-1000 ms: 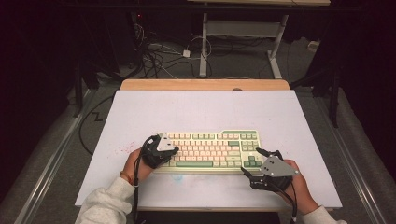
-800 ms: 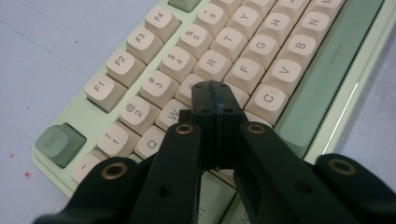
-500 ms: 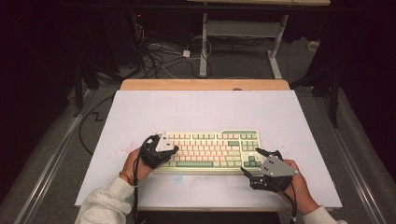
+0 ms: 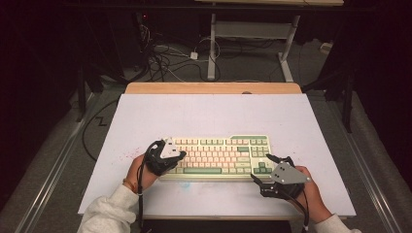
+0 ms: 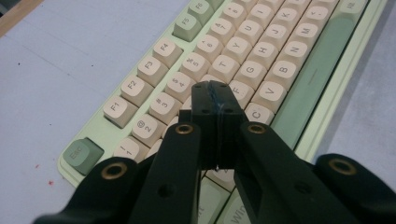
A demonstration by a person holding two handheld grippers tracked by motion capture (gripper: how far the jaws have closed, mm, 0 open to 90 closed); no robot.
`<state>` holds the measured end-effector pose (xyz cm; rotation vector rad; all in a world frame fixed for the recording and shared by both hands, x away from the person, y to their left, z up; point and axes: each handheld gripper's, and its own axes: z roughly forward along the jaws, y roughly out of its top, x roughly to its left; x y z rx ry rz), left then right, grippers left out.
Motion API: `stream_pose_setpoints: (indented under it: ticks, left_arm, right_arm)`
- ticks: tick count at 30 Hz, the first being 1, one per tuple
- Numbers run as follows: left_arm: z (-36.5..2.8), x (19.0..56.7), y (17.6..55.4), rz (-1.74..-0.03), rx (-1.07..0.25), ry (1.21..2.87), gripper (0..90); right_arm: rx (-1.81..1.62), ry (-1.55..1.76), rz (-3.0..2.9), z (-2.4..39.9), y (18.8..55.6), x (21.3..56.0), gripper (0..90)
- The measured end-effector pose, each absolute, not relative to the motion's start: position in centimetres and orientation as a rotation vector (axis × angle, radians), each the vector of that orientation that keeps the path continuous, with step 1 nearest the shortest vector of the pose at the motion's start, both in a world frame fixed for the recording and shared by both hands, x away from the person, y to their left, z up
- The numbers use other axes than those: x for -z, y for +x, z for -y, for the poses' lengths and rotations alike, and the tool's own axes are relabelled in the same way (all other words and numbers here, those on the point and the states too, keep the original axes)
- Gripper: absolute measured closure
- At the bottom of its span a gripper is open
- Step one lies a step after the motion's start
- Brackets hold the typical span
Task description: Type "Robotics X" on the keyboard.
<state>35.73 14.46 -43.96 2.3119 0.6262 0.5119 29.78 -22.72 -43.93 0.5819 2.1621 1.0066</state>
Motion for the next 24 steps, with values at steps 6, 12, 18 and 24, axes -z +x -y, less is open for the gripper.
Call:
stream_pose_setpoints:
  ticks: [6,12,18,24]
  left_arm:
    - [-14.42,43.81,35.55,-0.616,-0.514,2.312,87.1]
    - [-14.49,43.77,35.44,-0.611,-0.513,2.310,87.0]
    - [-14.66,43.74,35.33,-0.609,-0.524,2.307,87.0]
    - [-14.95,43.53,35.12,-0.611,-0.536,2.292,86.9]
  right_arm:
    - [-1.006,0.581,-2.161,22.72,29.75,43.93,22.3]
    - [-1.005,0.582,-2.155,22.75,29.72,43.88,22.4]
    - [-1.008,0.580,-2.157,22.77,29.71,43.85,22.7]
    - [-1.010,0.587,-2.153,22.83,29.72,43.81,22.8]
